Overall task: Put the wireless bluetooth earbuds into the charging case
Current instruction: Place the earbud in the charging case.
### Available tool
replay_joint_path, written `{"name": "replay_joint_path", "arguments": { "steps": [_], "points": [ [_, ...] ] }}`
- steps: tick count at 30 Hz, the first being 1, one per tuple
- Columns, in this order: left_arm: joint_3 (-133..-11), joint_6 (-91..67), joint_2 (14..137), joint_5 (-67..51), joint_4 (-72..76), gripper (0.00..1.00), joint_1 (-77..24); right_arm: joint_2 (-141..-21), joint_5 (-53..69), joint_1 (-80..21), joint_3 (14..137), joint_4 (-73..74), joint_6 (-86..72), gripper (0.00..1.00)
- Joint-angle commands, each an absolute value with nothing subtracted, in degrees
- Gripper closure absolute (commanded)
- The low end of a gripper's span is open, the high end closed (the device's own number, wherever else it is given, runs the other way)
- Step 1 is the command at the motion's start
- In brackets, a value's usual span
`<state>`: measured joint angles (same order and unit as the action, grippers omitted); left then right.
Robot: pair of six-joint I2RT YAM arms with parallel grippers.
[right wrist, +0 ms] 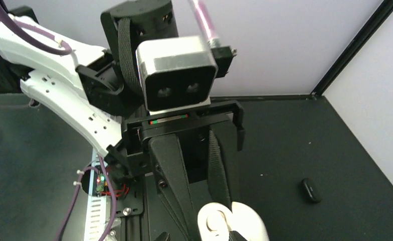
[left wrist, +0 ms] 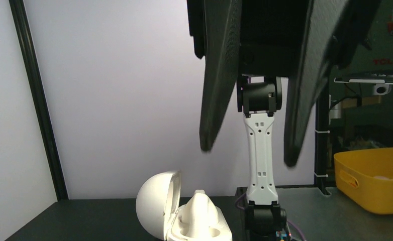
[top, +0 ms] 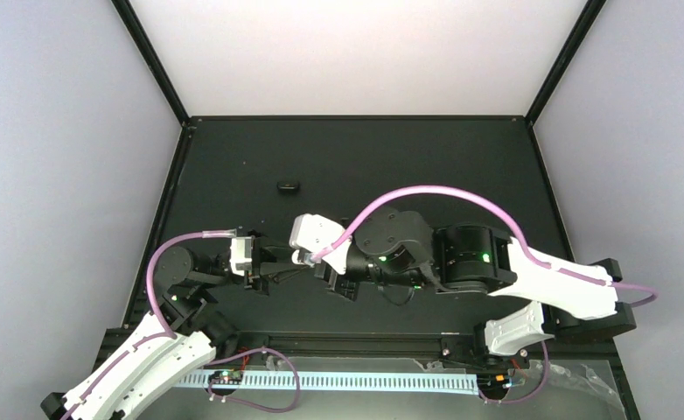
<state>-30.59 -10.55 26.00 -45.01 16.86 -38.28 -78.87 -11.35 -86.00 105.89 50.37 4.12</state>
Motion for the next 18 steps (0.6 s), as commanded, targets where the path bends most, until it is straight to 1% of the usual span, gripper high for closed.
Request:
{"name": "replay_joint_path", "arguments": {
  "steps": [1,6,10,18],
  "points": [
    [-31.38,-10.11,26.01,-44.3,17.52,0.98,-38.43,-79.62,-10.18,-85.58,106.34,51.66,3.8,0.71],
    [-31.38,-10.1,25.75,-44.3,17.41,0.98,-38.49,-80.57,-12.51,-85.28,106.13,51.51,3.19,0.74],
    [-31.38,-10.11,25.56,-44.41,17.35,0.98,-38.46,-80.26,-14.66,-85.1,104.98,50.41,3.03,0.73],
    [-31.31,-10.11,25.04,-44.38,17.36,0.99,-38.43,-81.09,-15.02,-84.58,104.65,51.15,2.88,0.73]
  ]
}}
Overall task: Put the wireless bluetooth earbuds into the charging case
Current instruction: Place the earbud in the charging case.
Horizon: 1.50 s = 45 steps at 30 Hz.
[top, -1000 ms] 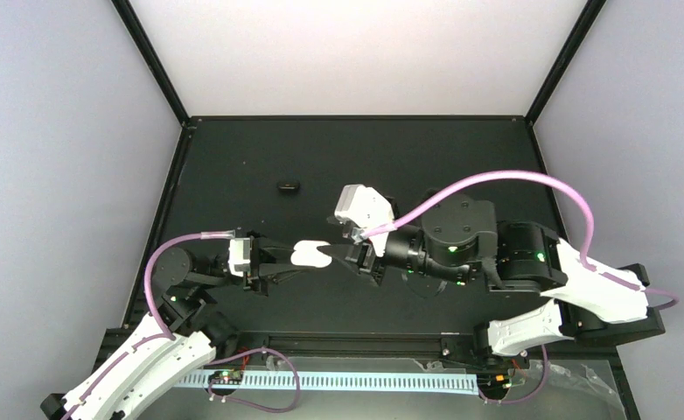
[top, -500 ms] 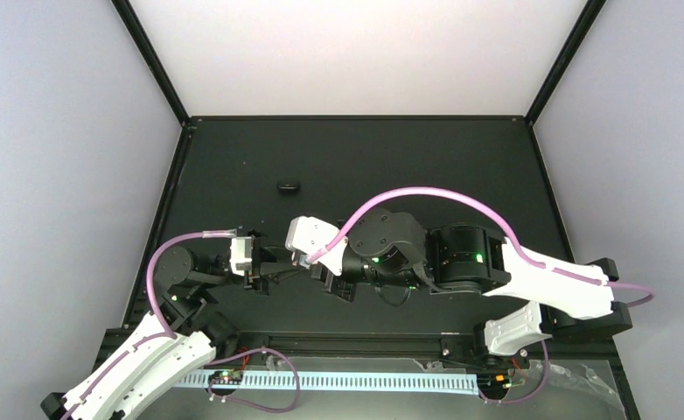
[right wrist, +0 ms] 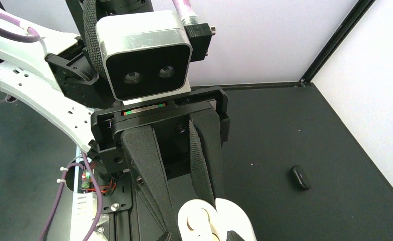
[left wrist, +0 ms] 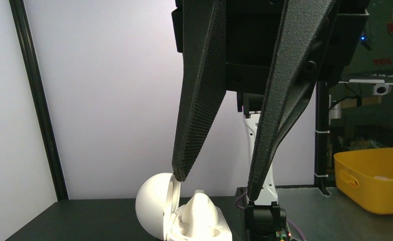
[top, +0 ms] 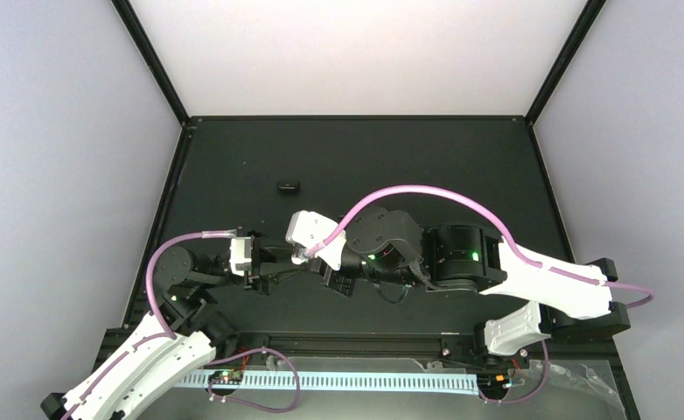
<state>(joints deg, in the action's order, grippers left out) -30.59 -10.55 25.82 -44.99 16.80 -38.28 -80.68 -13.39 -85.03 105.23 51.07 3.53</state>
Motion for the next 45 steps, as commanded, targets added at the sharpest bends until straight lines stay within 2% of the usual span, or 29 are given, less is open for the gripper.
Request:
{"name": "replay_joint_path", "arguments": {
  "steps": [1,25,36,45],
  "points": [
    [-31.34,-10.11,24.98,-44.31,17.37,0.98,-38.45,-81.04,-15.08,-84.6,104.53,51.08,2.75,0.74],
    [-31.64,-10.11,25.73,-44.99,17.48,0.98,-38.41,-82.27,-15.61,-83.94,104.5,49.95,3.05,0.82],
    [-31.69,-9.84,26.2,-45.18,17.1,0.99,-38.42,-82.79,-15.71,-83.94,105.29,49.88,3.6,0.77],
    [-31.64,-9.84,26.31,-45.18,17.09,0.98,-38.45,-82.5,-15.73,-83.94,104.94,49.32,3.67,0.91]
  ]
}}
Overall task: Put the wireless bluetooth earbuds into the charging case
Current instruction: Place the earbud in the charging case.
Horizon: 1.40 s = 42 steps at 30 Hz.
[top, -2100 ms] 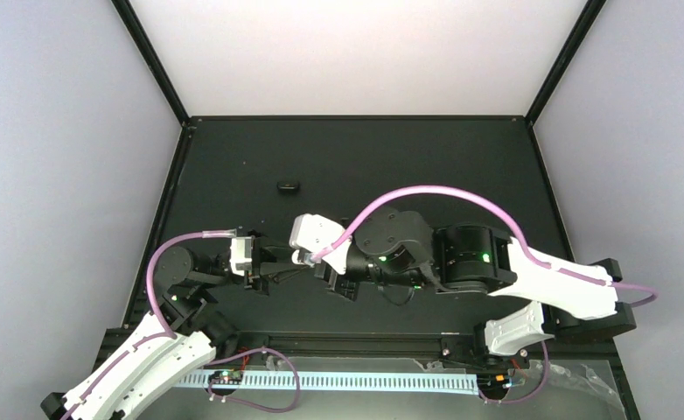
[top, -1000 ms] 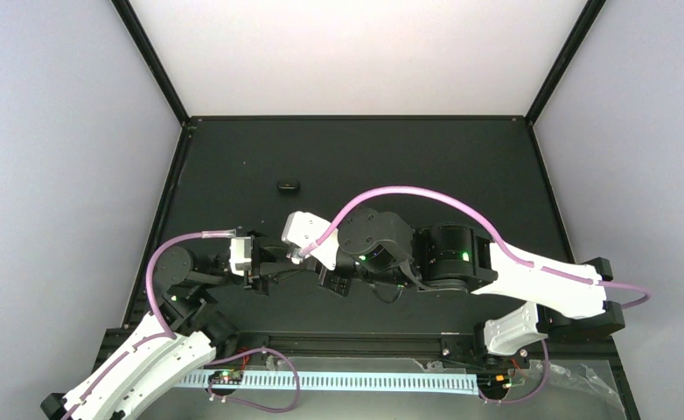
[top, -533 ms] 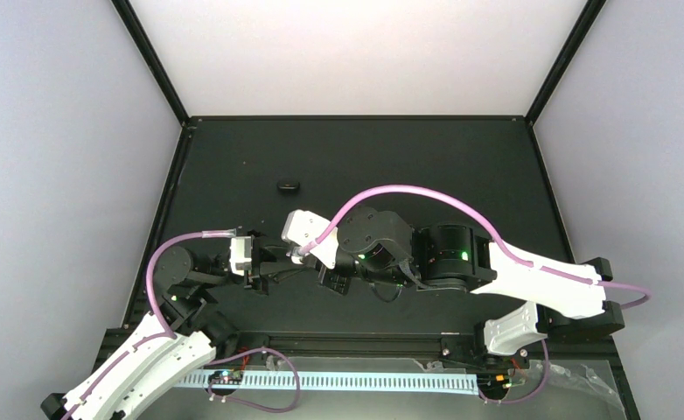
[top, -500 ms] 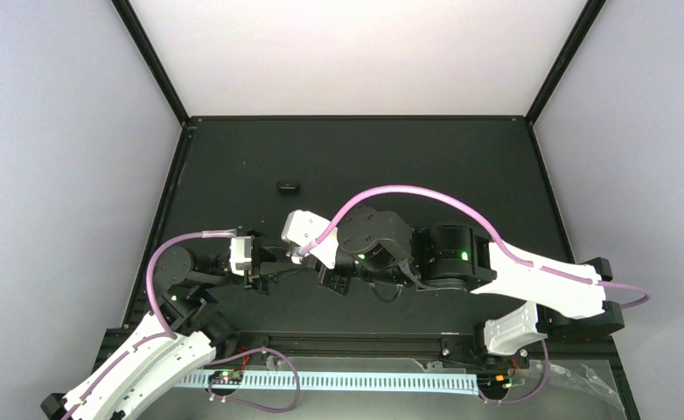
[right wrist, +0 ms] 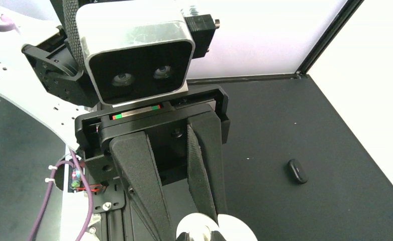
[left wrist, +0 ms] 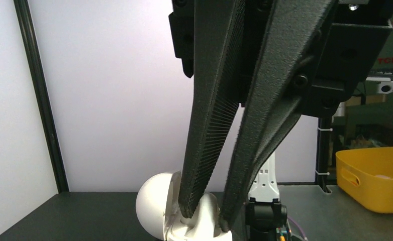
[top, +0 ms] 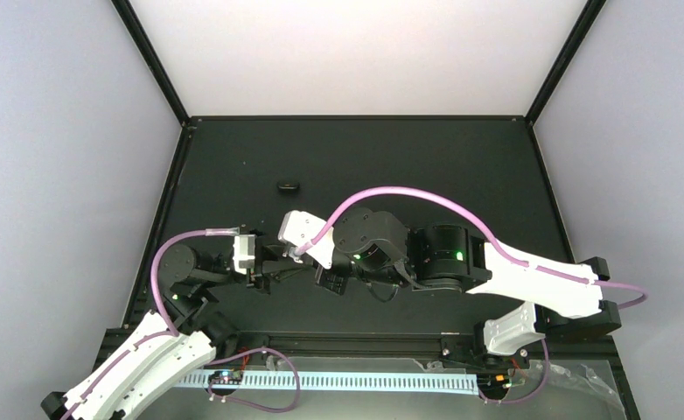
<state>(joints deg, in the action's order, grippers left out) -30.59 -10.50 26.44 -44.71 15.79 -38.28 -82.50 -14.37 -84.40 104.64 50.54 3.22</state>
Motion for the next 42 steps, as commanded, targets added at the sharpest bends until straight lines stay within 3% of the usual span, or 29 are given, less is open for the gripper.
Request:
{"name": "replay_joint_path", "arguments": {
  "steps": [1,8,42],
  "points": [
    [-31.64,-9.84,26.34,-45.19,17.13,0.98,-38.41,-82.47,-15.67,-83.91,104.94,49.23,3.69,0.92],
    [-31.56,-9.82,25.63,-44.8,17.27,0.99,-38.45,-82.55,-15.42,-83.94,104.68,49.57,3.34,0.99],
    [-32.08,-14.33,24.85,-43.78,21.87,0.98,-38.45,-75.33,-15.46,-83.93,94.95,39.24,0.8,0.99]
  ]
}}
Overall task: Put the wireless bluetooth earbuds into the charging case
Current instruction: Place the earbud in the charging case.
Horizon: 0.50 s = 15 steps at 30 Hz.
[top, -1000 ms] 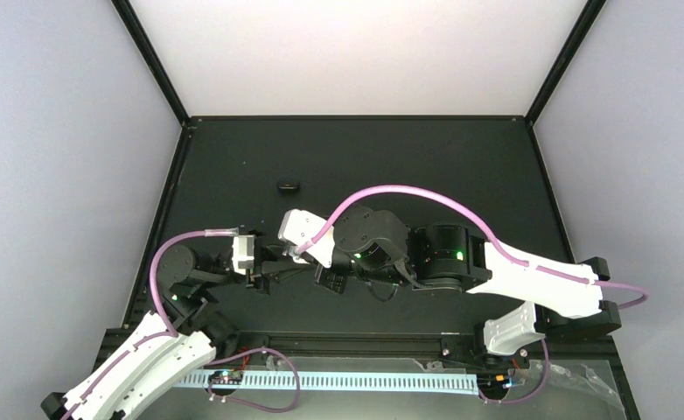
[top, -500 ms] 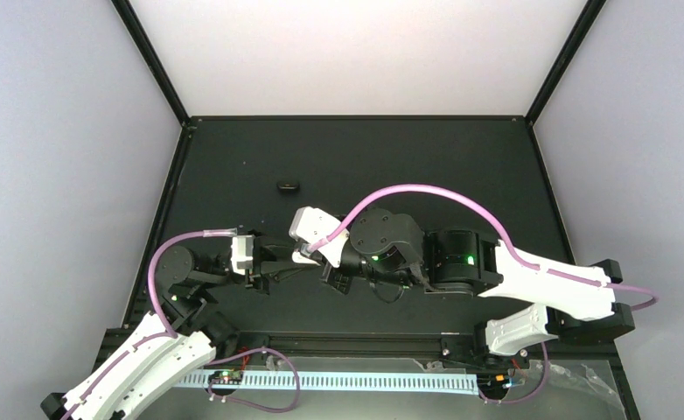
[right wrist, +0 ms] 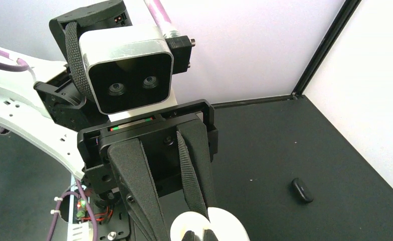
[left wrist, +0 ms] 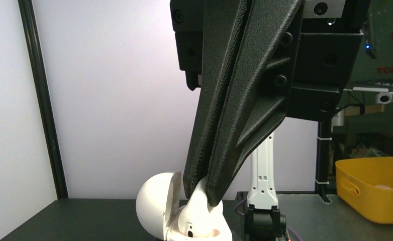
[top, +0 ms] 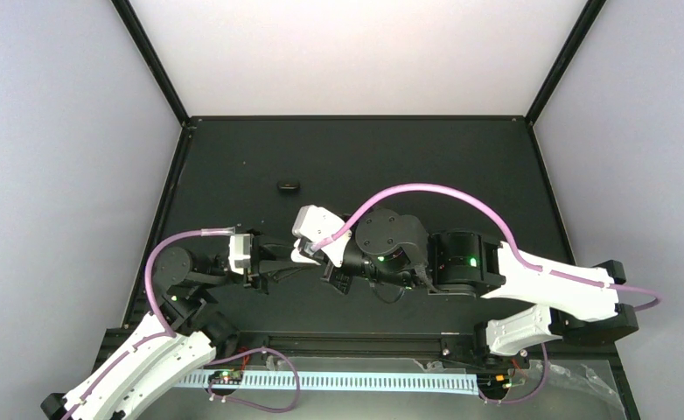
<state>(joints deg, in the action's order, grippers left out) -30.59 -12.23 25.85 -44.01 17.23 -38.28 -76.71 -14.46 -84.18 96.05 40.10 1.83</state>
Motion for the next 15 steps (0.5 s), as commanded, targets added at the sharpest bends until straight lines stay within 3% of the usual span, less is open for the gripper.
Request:
{"name": "replay_joint_path", "arguments": {
  "steps": [1,15],
  "points": [
    [-32.15,-14.77,24.8,-43.77,22.46,0.98,-38.47,-75.28,-15.38,-83.91,94.71,39.14,0.72,0.99],
    [-33.9,-16.51,25.0,-44.29,24.23,0.98,-38.49,-76.1,-15.11,-83.87,94.93,41.12,1.48,0.99]
  ]
}}
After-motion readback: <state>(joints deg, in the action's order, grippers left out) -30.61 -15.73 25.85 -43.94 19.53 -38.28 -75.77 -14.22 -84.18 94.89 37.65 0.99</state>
